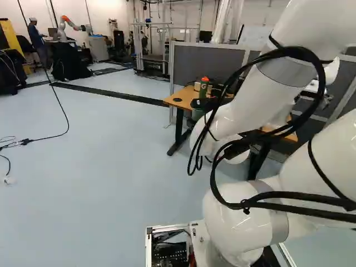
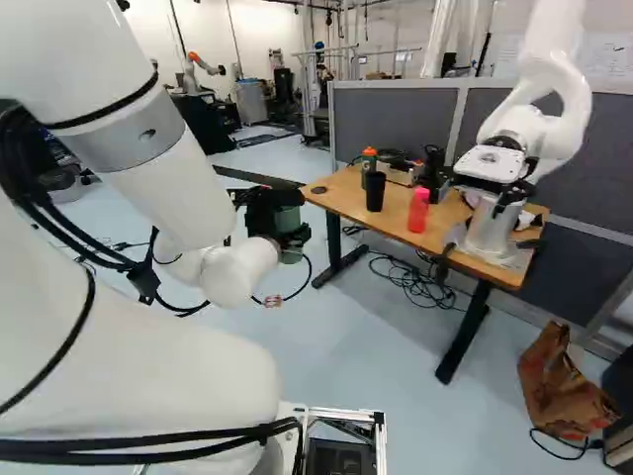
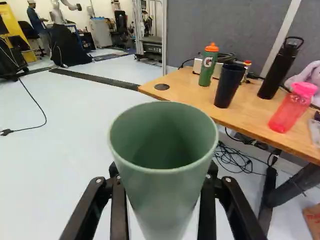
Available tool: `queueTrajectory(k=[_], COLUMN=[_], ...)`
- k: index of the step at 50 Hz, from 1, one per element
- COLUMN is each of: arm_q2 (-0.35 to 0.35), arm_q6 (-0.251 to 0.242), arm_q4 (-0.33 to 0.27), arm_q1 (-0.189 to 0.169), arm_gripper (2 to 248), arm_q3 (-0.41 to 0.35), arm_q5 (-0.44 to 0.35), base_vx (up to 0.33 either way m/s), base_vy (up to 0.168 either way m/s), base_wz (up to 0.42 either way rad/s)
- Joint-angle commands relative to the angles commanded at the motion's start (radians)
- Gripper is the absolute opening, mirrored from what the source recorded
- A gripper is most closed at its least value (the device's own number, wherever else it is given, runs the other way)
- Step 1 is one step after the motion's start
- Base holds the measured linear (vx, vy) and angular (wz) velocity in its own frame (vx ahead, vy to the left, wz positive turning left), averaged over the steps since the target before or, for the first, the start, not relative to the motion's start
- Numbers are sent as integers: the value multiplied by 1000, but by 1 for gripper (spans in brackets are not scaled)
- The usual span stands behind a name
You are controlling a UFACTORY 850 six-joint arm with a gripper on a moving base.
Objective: Place the green cup on the table
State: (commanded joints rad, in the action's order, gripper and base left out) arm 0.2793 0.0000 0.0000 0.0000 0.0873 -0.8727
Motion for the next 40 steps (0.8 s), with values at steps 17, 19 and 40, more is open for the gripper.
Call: queueTrajectory(k=[17,19,40], arm_q2=[0,0,0], arm_q6=[0,0,0], arm_q4=[0,0,0], arm_q1=[0,0,0], arm_gripper=[122,122,122], arm_q3=[0,0,0], arm_q5=[0,0,0], base_vx=[315,369,381], base_vy=[206,157,103], base_wz=[-59,-77,-55])
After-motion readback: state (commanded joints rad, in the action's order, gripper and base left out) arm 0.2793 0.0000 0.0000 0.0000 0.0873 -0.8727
